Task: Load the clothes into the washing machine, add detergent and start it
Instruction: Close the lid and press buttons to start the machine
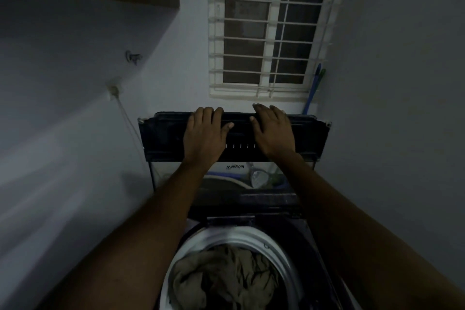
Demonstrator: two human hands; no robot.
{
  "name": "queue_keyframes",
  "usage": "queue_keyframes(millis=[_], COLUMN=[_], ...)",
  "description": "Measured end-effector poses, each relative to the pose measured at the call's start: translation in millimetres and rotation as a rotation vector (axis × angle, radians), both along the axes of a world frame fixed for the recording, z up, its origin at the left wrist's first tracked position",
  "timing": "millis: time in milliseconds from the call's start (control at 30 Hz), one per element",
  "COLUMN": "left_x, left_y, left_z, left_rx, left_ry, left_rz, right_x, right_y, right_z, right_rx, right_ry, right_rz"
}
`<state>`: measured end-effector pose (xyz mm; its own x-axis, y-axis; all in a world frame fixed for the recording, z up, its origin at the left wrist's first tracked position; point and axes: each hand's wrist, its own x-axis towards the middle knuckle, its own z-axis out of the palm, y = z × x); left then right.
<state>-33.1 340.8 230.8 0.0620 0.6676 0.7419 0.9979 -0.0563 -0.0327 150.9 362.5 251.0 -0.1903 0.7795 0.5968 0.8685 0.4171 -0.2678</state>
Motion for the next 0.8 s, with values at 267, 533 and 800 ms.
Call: queue_keyframes(millis=[267,533,800], left_x=[9,18,26], left_y=[-87,-193,-278], left_z=[-5,-42,-100], left_rx=[0.015,0.003,-0.194], left_ry=[0.104,0.079,0.054], left_rz=[0.056,0.024,-0.004], right_x=[24,44,43], right_y=[-96,-158,-206], right_z=[4,22,-38], right_rx=[0.128,-0.700,-0.887], right_ry=[-0.130,-0.282,-0.359], right_rz=[-0.013,0.066,0.150])
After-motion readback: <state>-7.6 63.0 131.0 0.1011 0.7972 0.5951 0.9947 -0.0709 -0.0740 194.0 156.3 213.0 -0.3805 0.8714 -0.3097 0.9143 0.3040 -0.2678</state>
